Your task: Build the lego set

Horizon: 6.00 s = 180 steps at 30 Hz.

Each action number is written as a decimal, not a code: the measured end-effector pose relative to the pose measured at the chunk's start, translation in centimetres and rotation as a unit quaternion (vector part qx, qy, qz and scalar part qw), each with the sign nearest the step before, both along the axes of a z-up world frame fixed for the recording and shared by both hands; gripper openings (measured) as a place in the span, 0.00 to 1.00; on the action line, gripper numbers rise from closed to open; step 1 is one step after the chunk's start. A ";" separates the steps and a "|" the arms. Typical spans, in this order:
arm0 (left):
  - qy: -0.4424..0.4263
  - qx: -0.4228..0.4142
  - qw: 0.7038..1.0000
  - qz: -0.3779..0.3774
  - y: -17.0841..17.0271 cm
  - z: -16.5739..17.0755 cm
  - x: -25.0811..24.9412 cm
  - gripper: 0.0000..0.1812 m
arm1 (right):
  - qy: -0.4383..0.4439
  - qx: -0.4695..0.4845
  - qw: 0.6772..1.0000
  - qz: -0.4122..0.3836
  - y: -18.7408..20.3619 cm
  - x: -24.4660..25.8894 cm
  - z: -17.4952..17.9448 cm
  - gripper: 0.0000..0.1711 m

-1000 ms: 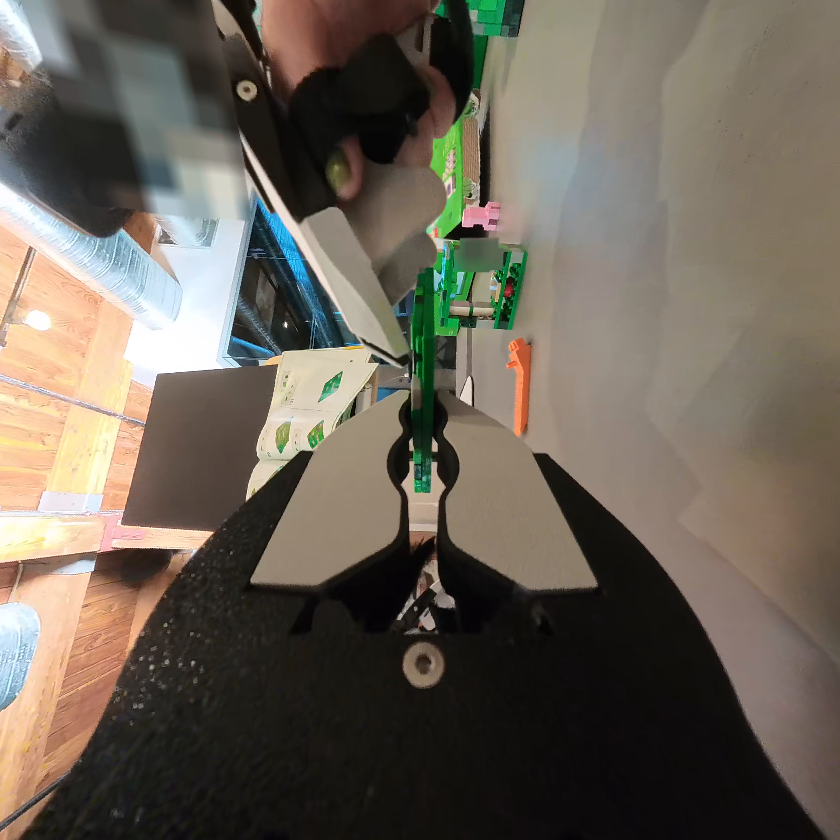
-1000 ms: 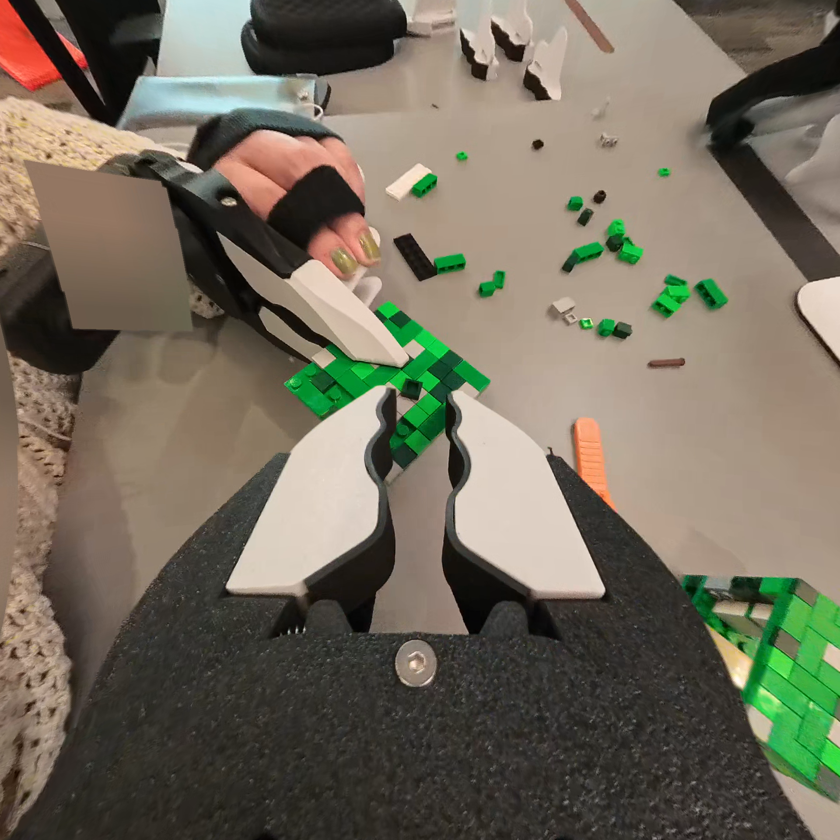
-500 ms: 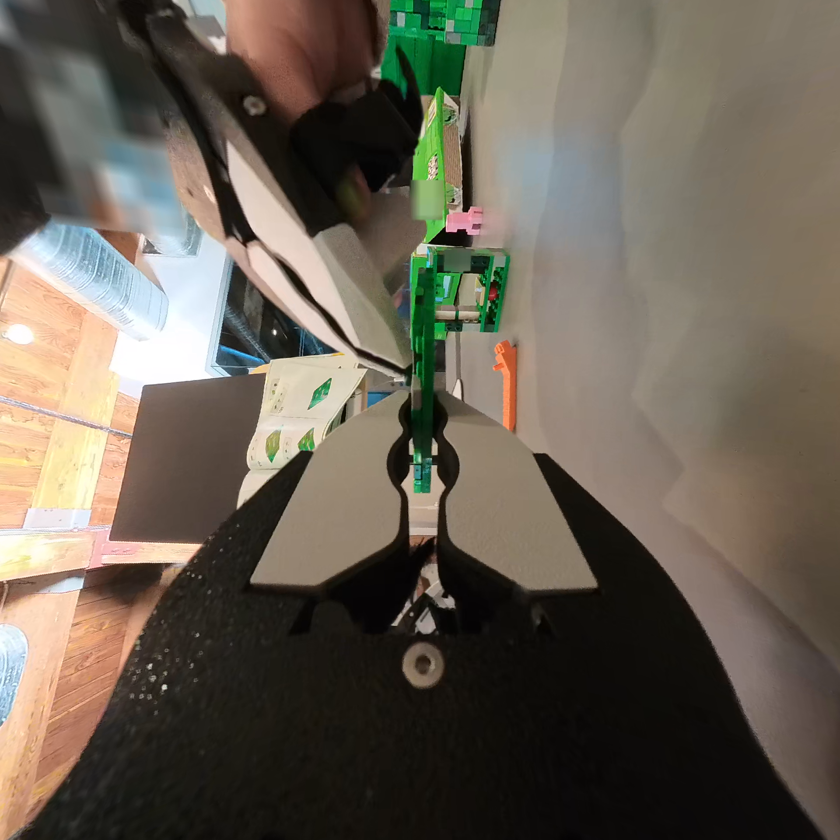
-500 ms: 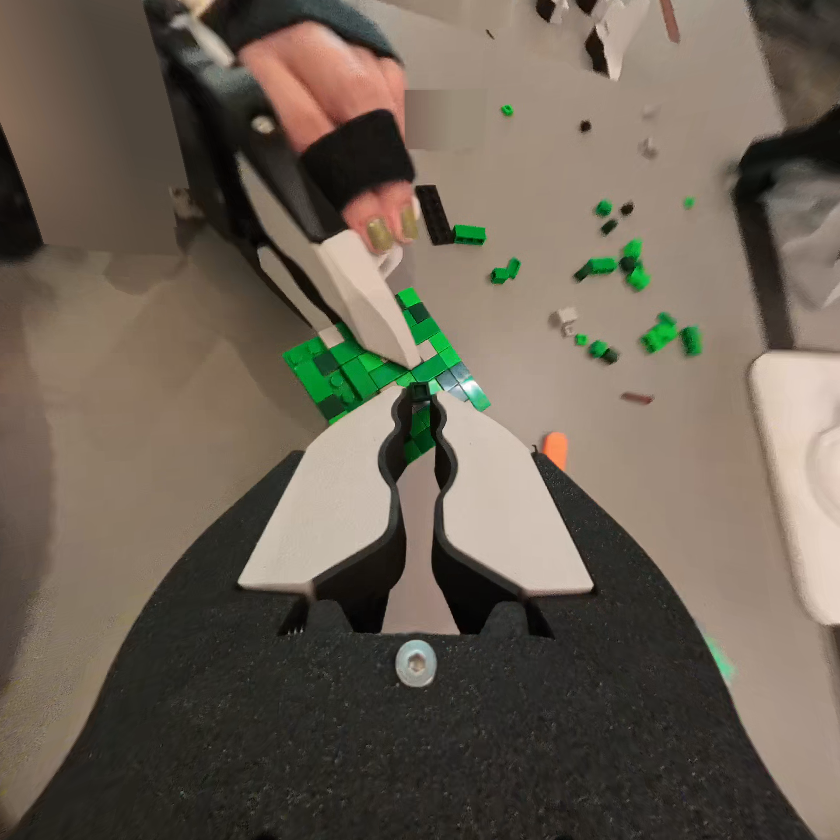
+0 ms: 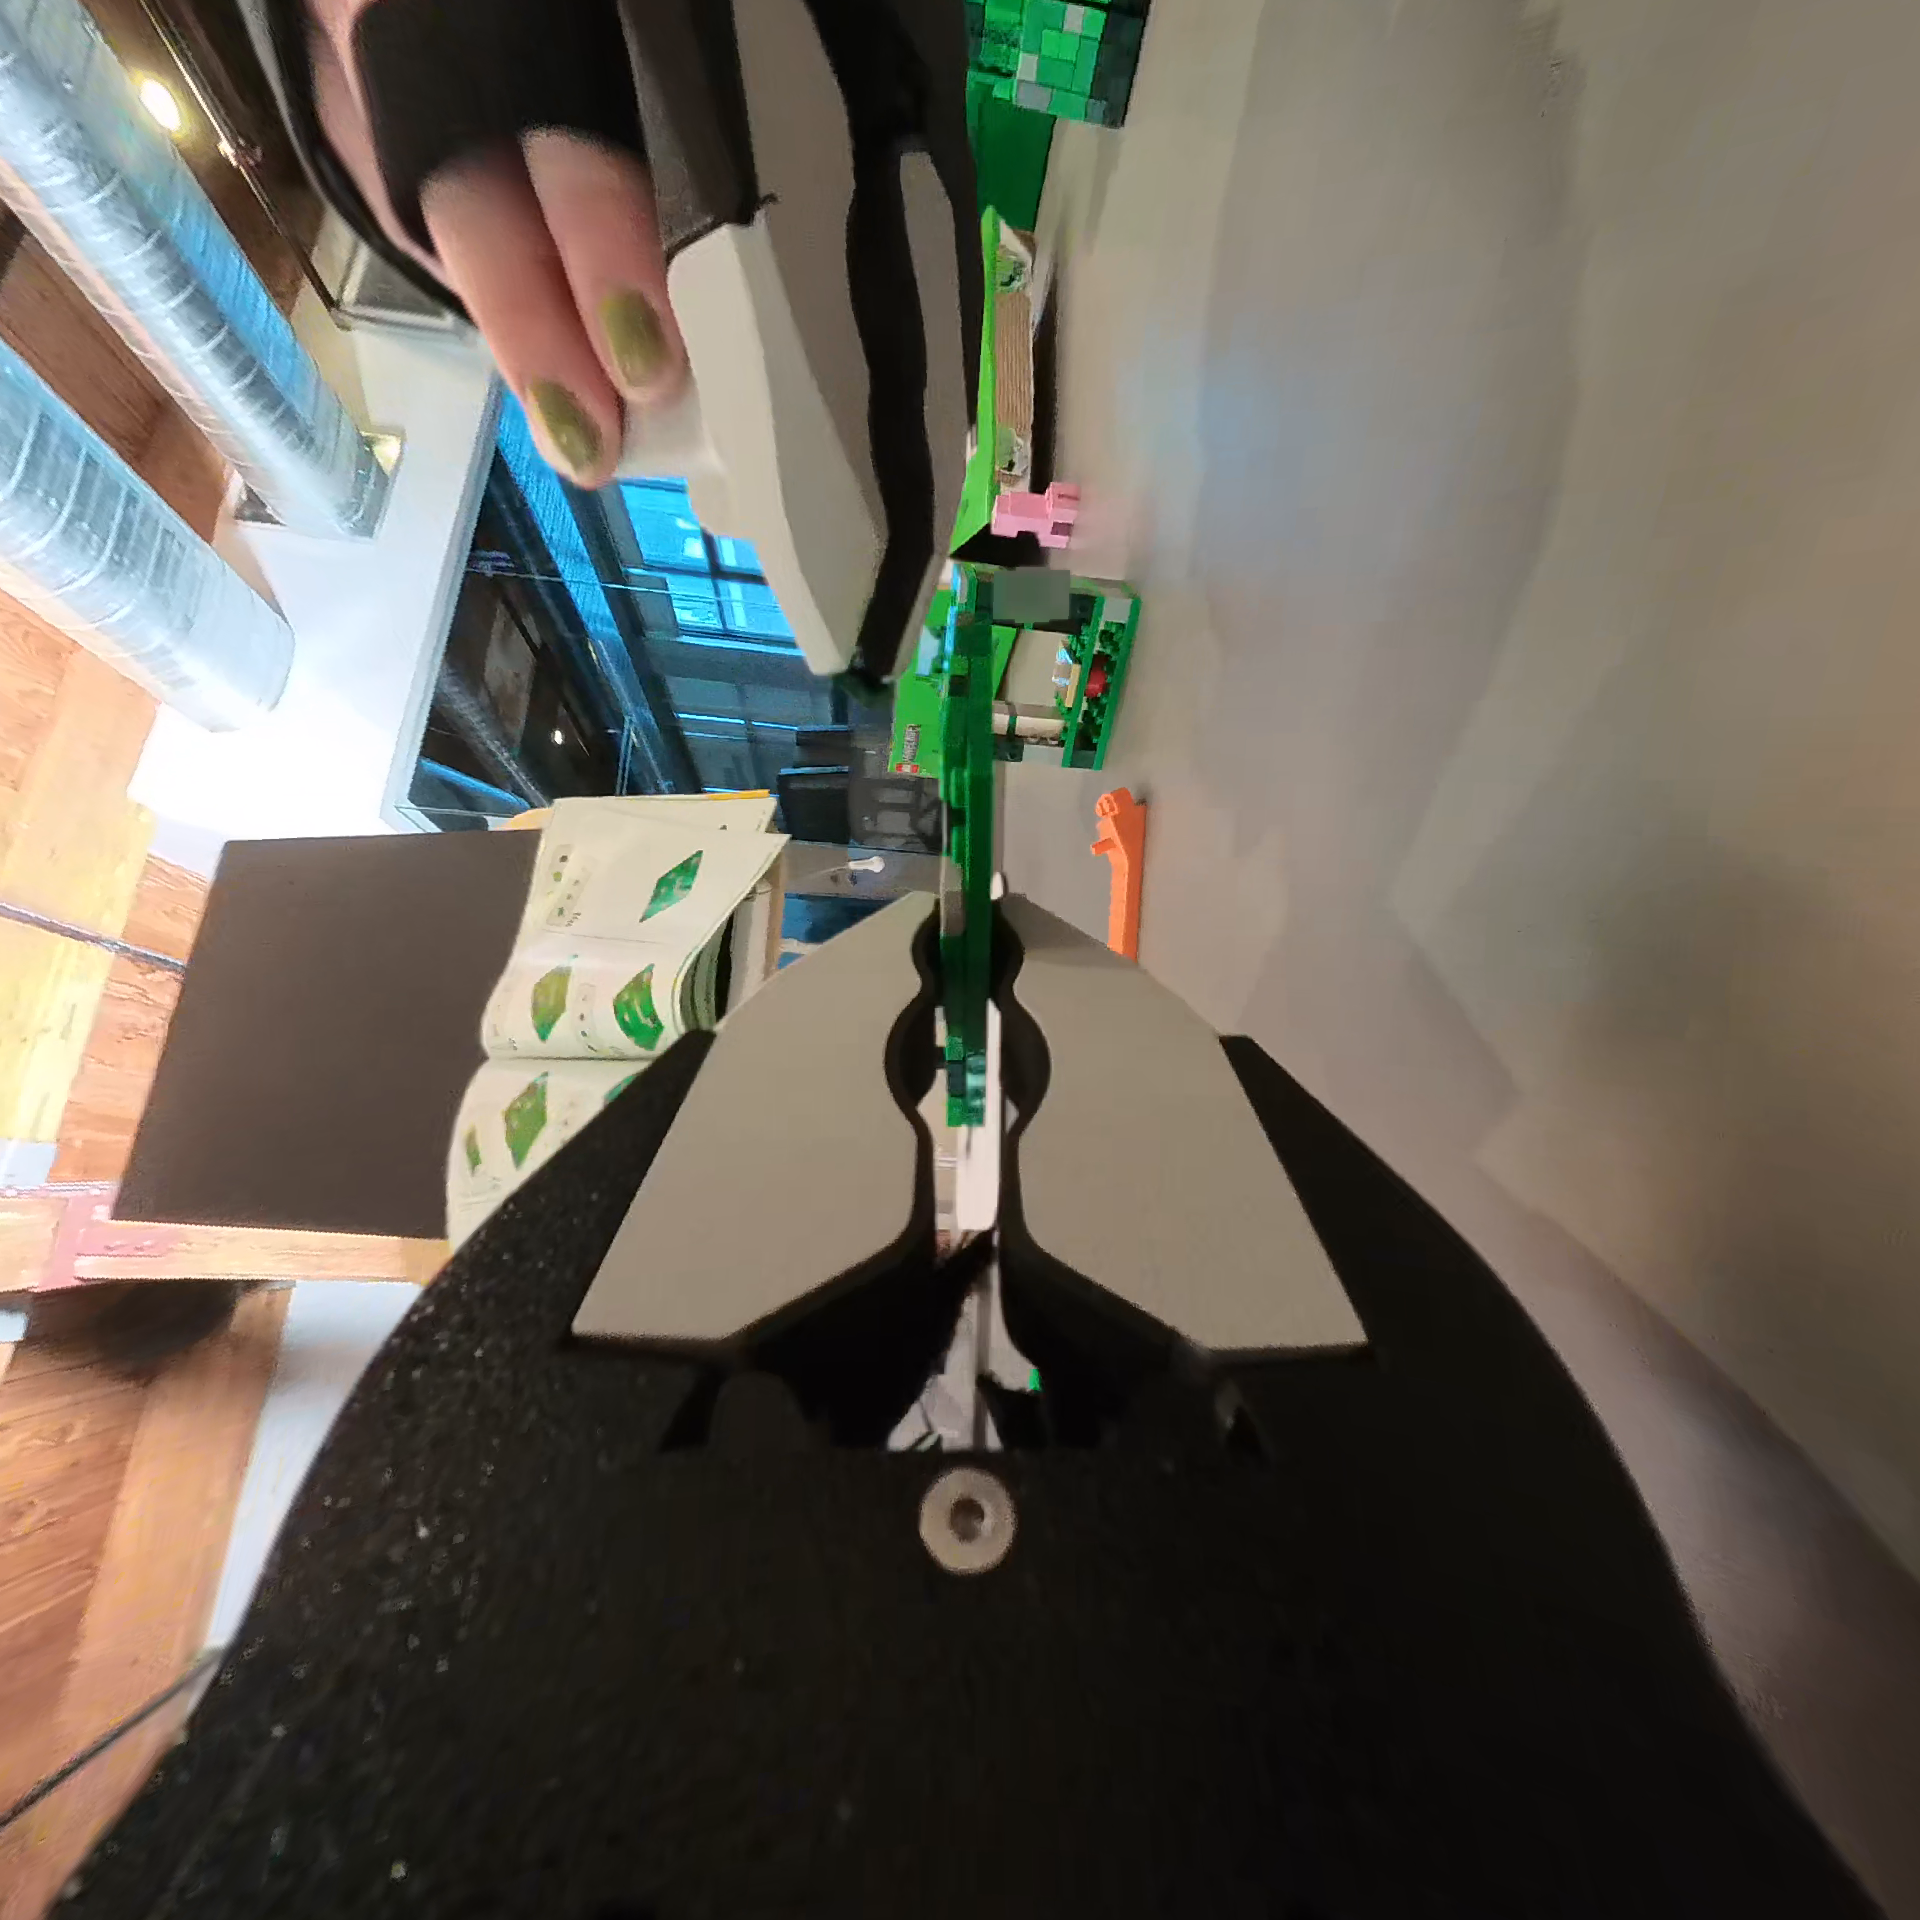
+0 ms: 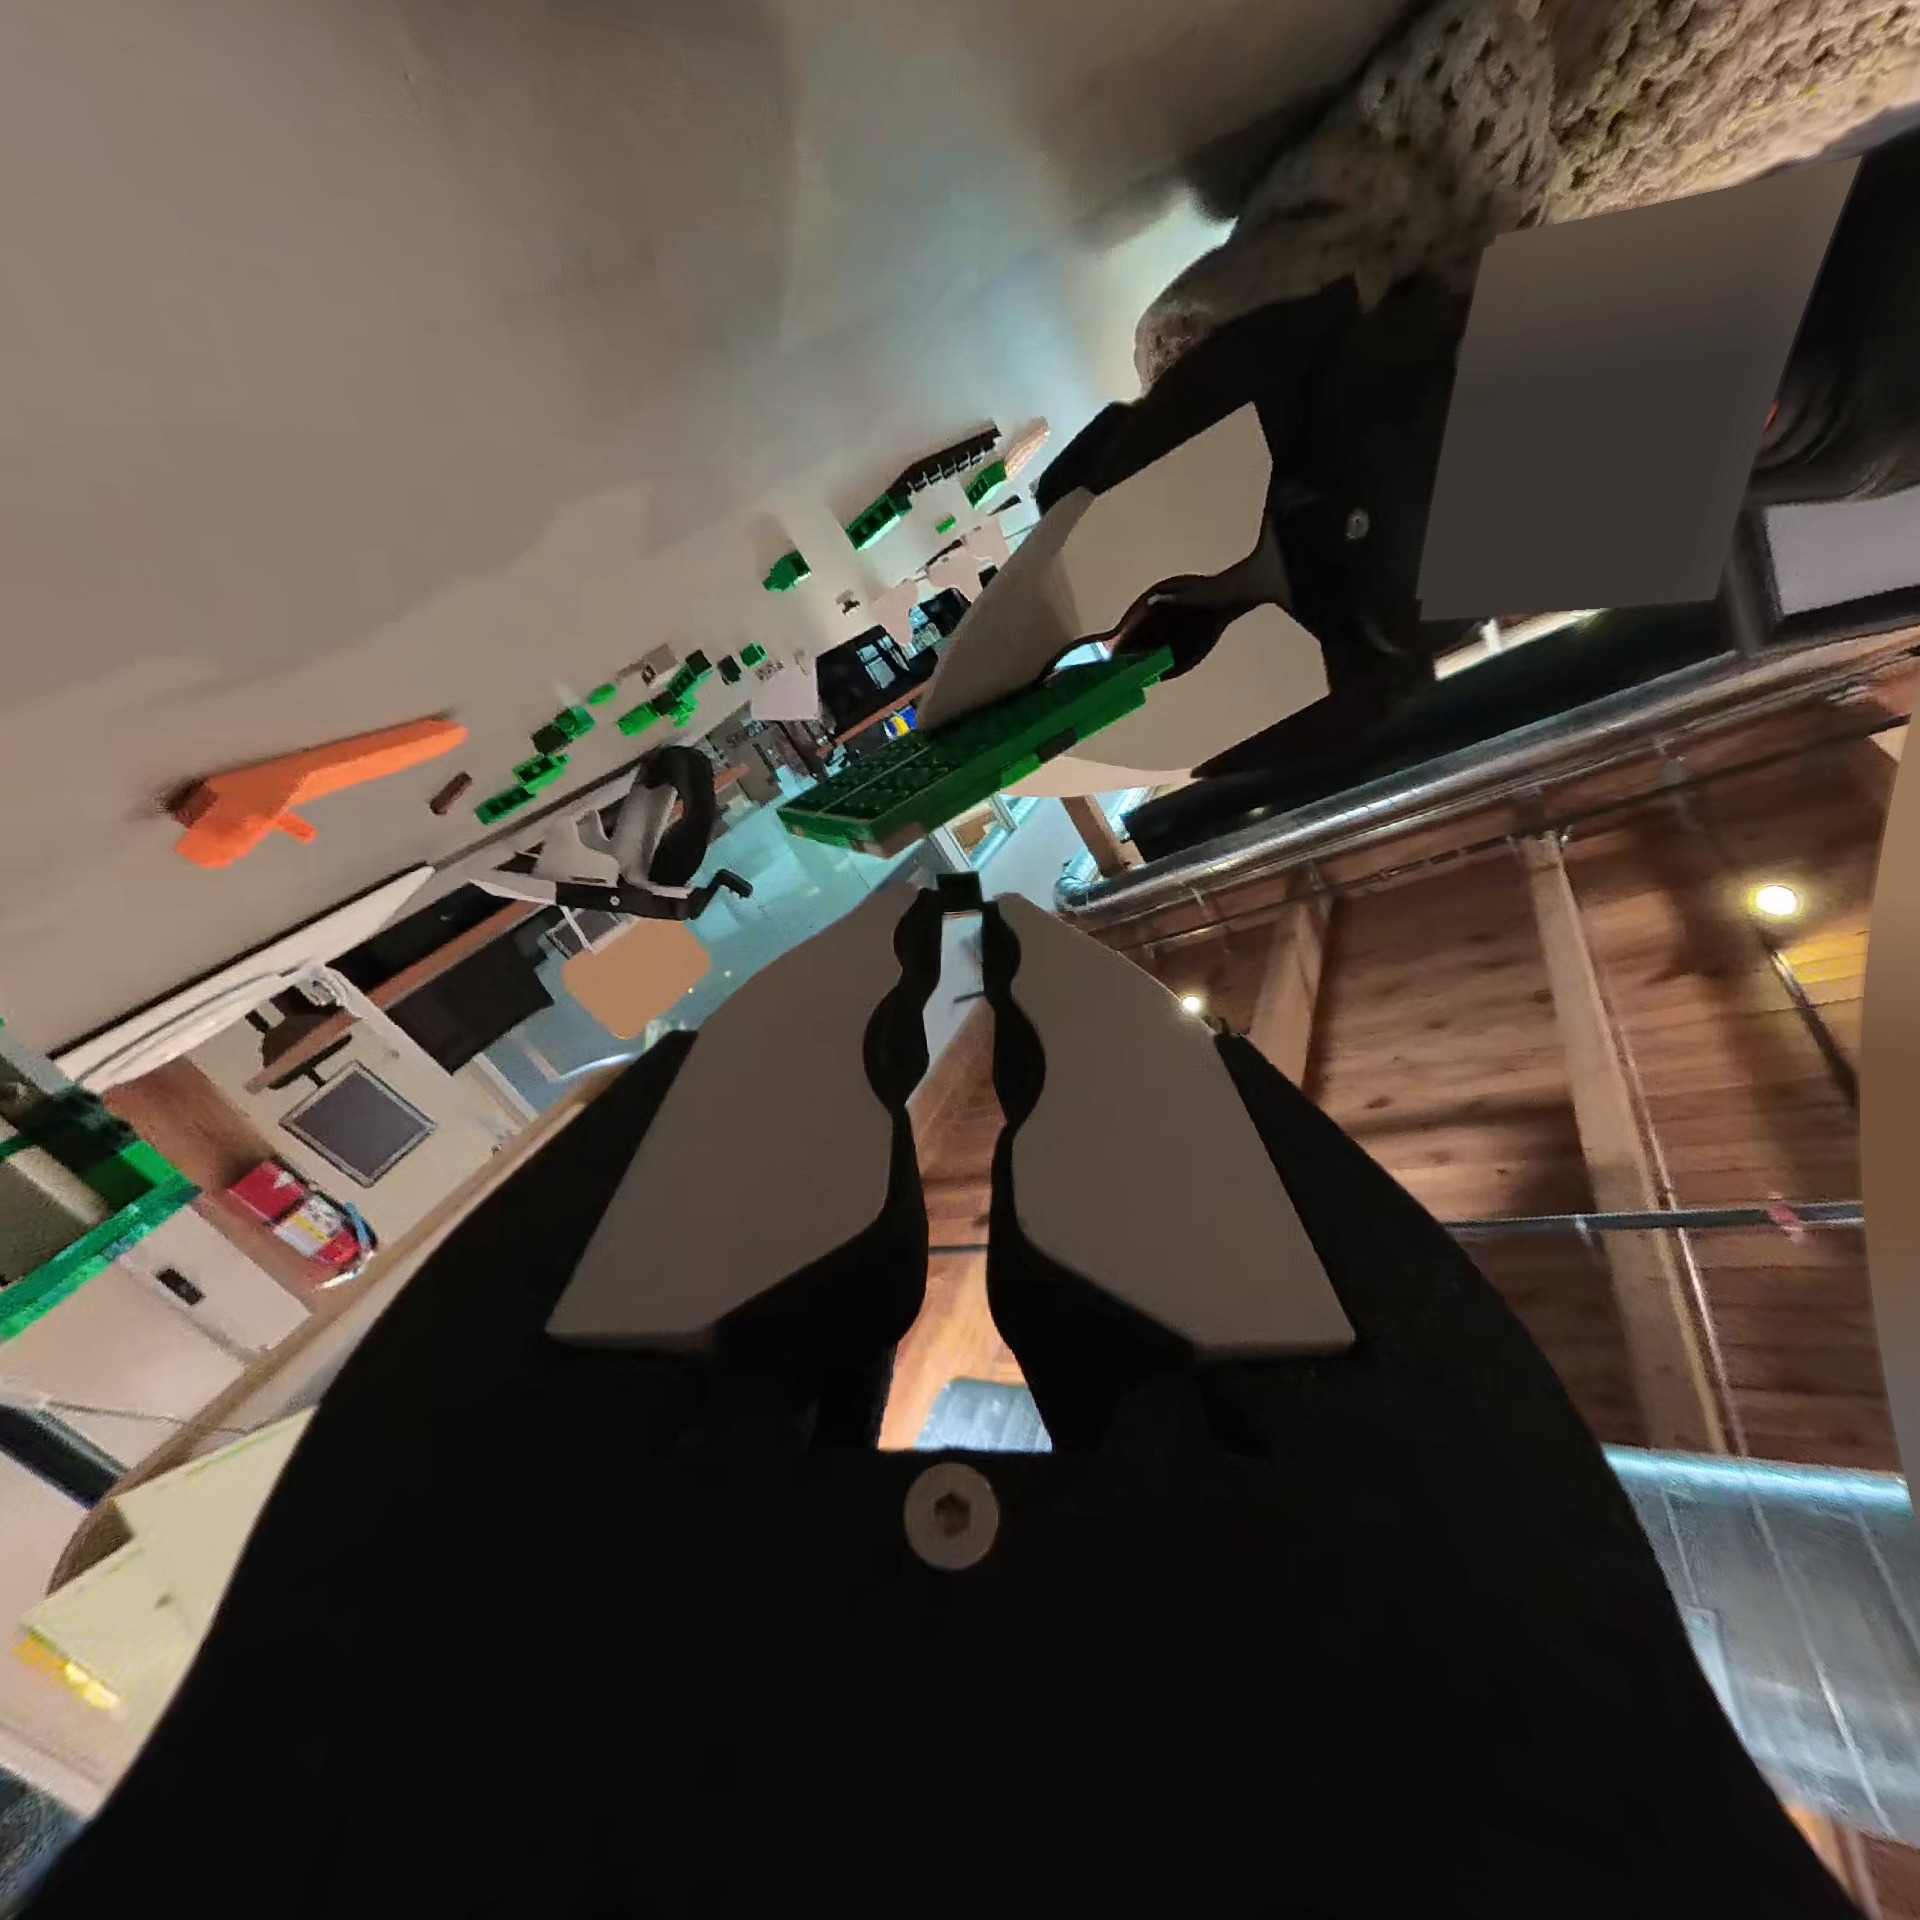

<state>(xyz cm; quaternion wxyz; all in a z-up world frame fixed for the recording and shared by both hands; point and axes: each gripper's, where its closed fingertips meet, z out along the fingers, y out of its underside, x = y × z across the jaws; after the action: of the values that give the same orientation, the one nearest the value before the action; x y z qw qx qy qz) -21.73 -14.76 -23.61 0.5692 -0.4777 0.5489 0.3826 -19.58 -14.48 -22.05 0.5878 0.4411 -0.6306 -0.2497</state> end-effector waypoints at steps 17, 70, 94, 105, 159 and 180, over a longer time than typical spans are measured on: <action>-0.041 -0.030 0.999 0.003 0.2 -0.2 -0.3 0.03 | -0.013 0.138 0.989 0.053 -0.1 0.3 -0.9 0.04; -0.043 0.013 0.993 0.111 0.5 0.9 -4.9 0.03 | -0.173 -0.667 0.676 -0.261 2.0 0.5 3.9 0.09; -0.086 -0.002 0.978 0.189 0.8 0.2 -8.3 0.03 | -0.230 -0.780 0.425 -0.397 3.7 -0.3 -6.2 0.13; -0.052 -0.011 0.975 0.213 0.5 -0.8 -10.9 0.03 | -0.354 -0.688 0.468 -0.427 5.8 -7.9 -5.9 0.13; 0.034 -0.046 0.996 0.069 -0.6 -2.2 -4.8 0.03 | -0.618 -0.446 0.579 -0.291 -4.2 -5.1 -2.7 0.04; 0.029 -0.061 0.995 0.067 -0.6 -2.5 -4.7 0.03 | -0.622 -0.450 0.565 -0.302 -4.2 -5.0 -3.0 0.05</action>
<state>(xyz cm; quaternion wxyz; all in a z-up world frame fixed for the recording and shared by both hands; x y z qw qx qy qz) -26.41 -15.31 -26.11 0.4962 -0.5362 0.5542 0.3989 -24.54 -18.70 -25.04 0.0629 -0.0502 -0.9674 0.2401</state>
